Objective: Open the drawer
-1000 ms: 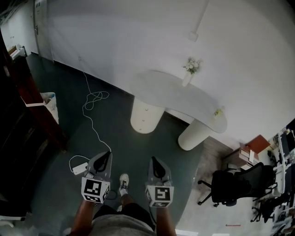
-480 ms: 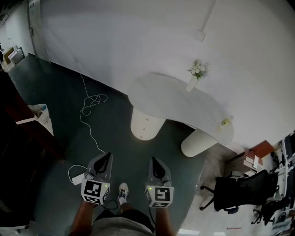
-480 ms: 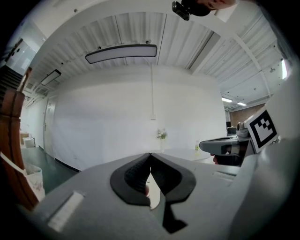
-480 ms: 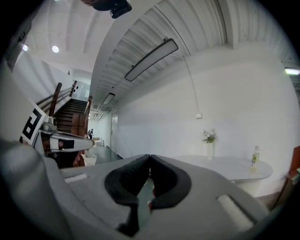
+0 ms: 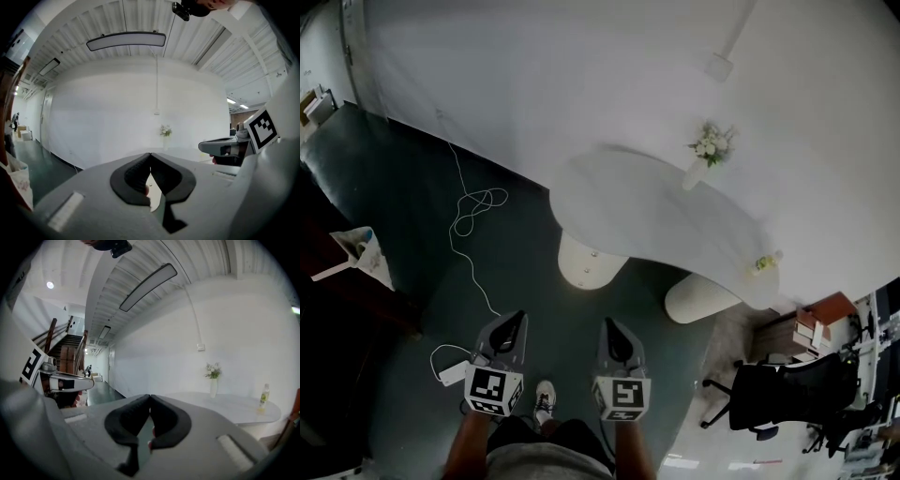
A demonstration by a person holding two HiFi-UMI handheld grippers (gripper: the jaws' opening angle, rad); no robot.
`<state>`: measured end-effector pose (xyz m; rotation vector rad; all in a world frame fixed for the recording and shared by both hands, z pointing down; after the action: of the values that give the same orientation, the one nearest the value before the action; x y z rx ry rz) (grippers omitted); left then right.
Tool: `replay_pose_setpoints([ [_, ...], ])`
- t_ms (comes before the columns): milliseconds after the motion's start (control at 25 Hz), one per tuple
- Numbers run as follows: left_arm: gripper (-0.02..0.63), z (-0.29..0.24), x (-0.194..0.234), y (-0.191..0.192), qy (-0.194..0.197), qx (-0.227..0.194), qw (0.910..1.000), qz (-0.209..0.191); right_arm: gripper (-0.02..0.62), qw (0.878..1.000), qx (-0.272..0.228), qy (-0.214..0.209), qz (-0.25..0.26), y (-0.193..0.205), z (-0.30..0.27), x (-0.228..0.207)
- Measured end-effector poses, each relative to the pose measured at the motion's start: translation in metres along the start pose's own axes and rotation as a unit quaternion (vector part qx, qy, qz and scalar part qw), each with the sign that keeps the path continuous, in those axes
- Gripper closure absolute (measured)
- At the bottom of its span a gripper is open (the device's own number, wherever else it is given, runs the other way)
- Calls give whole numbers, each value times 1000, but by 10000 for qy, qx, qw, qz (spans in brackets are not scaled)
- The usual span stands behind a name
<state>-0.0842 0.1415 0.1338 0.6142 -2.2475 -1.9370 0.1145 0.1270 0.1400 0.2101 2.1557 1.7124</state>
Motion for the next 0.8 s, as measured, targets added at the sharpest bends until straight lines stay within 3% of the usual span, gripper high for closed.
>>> replay_pose_setpoints([
  [560, 595, -65, 13, -1, 343, -47, 9994, -72, 591, 9992, 3, 383, -143, 2, -51, -30],
  [800, 595, -103, 16, 22, 655, 32, 9978, -59, 591, 9972, 159, 680, -256, 28, -81, -45],
])
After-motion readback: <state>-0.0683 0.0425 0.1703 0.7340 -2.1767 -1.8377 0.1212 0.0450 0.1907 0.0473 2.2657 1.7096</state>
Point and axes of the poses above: the fingertips, and each gripper's own axes: z backward along the fingers, x to its left, y out of its underside, the point moved 4 cm from there along z, backward along the fingers, and after that the axes turned 11 degrees about -z, right-handed, at the moved point
